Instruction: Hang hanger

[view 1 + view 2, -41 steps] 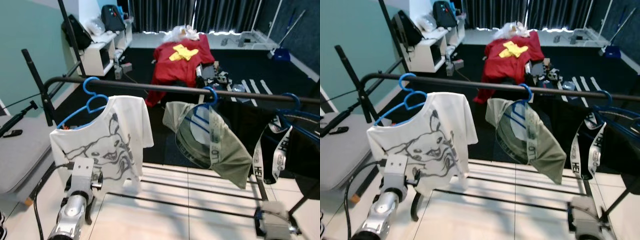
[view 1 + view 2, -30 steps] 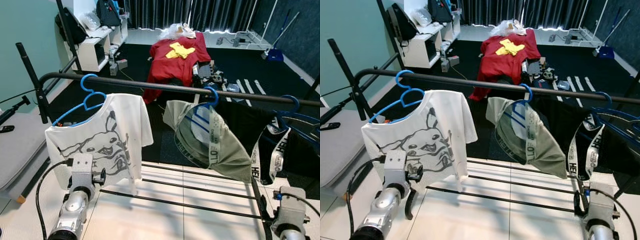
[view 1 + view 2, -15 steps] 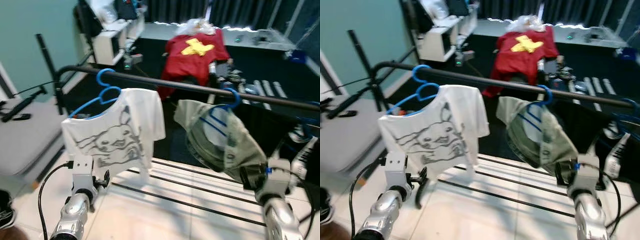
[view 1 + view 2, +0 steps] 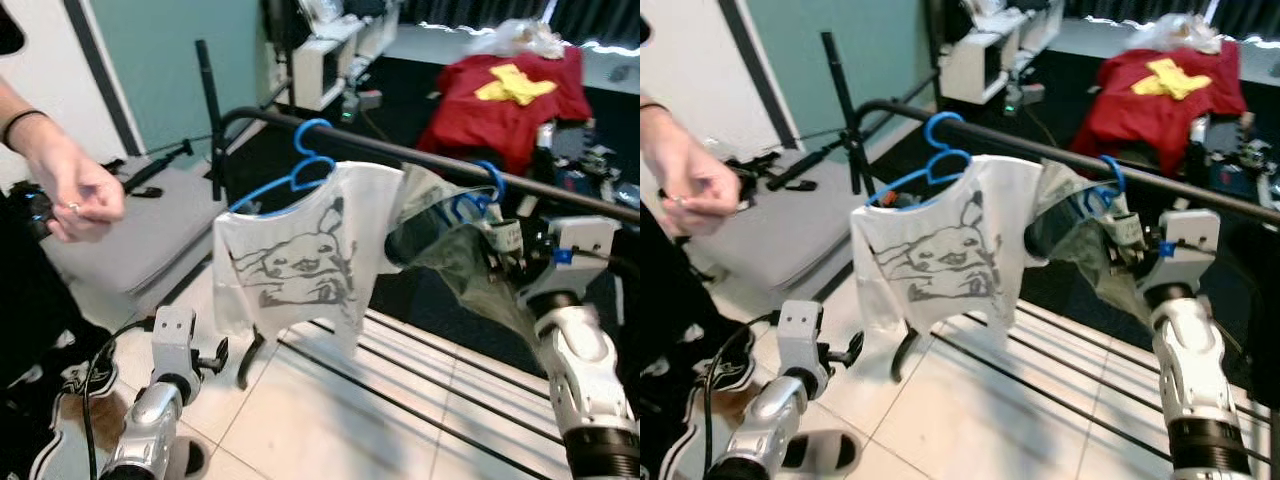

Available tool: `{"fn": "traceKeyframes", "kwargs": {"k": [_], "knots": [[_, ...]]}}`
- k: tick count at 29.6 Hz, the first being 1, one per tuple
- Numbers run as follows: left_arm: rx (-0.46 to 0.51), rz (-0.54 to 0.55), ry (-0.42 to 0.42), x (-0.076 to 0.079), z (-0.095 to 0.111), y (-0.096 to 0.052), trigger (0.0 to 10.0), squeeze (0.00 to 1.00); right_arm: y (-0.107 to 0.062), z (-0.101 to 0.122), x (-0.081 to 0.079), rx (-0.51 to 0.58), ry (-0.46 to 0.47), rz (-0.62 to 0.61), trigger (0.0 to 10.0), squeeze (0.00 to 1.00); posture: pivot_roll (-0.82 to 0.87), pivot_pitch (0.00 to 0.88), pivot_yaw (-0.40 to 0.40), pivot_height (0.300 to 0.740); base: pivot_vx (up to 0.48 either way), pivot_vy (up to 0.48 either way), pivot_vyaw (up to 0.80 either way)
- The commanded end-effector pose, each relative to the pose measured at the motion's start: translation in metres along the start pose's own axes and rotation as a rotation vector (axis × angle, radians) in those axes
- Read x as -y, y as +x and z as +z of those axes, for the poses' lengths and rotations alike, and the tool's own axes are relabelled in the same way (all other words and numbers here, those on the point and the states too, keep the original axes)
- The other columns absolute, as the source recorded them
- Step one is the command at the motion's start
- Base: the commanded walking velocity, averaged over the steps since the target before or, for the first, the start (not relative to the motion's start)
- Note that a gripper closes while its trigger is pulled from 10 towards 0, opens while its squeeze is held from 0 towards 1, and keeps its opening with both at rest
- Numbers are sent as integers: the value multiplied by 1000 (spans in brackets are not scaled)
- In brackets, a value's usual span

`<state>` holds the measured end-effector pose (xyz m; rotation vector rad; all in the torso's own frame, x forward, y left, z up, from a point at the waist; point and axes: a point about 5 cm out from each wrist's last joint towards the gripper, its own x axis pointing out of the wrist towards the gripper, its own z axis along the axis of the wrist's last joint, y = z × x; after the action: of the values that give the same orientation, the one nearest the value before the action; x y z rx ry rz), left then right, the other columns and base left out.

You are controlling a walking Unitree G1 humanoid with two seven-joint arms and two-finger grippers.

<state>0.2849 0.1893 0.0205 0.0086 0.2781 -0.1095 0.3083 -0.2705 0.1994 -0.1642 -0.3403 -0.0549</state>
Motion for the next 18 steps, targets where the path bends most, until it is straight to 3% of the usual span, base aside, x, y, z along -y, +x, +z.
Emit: {"fn": "traceKeyframes", "kwargs": {"k": [1, 9, 13, 18], "knots": [[-35, -60, 5, 11, -7, -1, 10000, 0, -5, 3, 6, -8, 3, -31, 10000, 0, -73, 117, 3, 740, 0, 0, 0], [-53, -90, -42, 8, -11, -3, 10000, 0, -16, 7, 6, -55, 4, -41, 10000, 0, -70, 147, 9, 740, 0, 0, 0], [-66, -122, -59, 12, -13, -3, 10000, 0, -5, 9, 3, -138, 4, 39, 10000, 0, -76, 127, -7, 740, 0, 0, 0], [-68, -129, -84, 14, -15, -3, 10000, 0, 6, 18, 1, -142, -34, 103, 10000, 0, -74, 122, -18, 740, 0, 0, 0]]}}
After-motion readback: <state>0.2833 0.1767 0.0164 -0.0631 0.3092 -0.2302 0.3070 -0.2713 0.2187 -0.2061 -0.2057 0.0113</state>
